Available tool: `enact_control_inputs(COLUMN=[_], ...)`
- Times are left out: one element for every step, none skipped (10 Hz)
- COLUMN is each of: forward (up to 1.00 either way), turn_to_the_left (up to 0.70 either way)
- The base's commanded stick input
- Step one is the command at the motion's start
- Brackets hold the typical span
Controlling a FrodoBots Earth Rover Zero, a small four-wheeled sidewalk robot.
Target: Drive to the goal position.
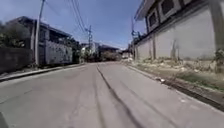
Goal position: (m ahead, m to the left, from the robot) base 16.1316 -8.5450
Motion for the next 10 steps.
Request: enact_control_inputs(forward=[1.00,1.00,1.00,1.00,1.00,1.00,1.00,1.00,1.00,1.00], turn_to_the_left=[0.02,0.03,0.03,0.04,0.03,0.03,0.04,0.03,0.06,0.13])
